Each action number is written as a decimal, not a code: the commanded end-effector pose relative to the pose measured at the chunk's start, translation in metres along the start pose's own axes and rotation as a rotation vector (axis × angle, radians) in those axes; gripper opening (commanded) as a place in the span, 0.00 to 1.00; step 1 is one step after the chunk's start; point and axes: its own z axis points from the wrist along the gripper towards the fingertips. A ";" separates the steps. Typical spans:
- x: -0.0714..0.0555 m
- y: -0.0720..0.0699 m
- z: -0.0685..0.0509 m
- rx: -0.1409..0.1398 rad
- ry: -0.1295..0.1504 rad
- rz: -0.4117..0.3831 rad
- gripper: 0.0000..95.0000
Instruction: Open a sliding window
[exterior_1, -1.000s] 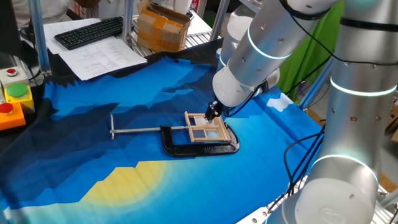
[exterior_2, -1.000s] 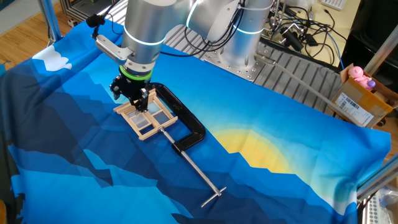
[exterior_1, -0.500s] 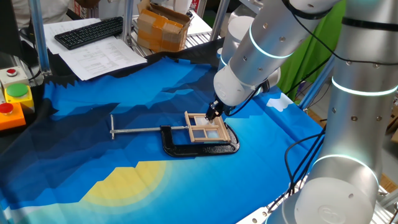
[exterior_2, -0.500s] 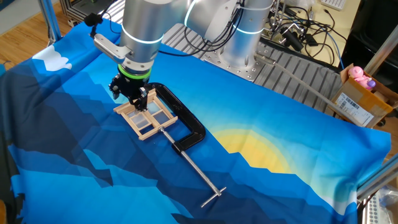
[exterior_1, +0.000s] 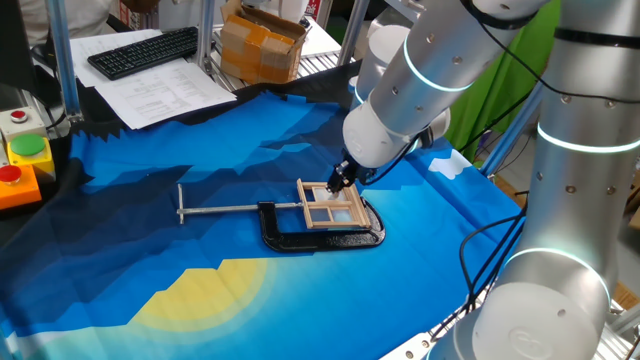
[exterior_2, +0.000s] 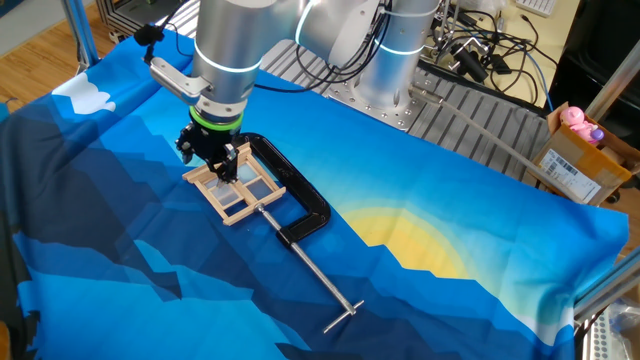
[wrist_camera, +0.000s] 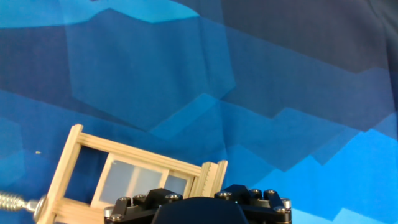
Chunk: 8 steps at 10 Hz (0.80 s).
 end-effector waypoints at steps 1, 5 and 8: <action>0.000 0.003 0.000 -0.004 -0.003 0.004 0.80; 0.000 0.003 0.000 -0.012 -0.002 0.005 0.80; 0.003 0.002 0.004 0.001 -0.008 0.002 0.80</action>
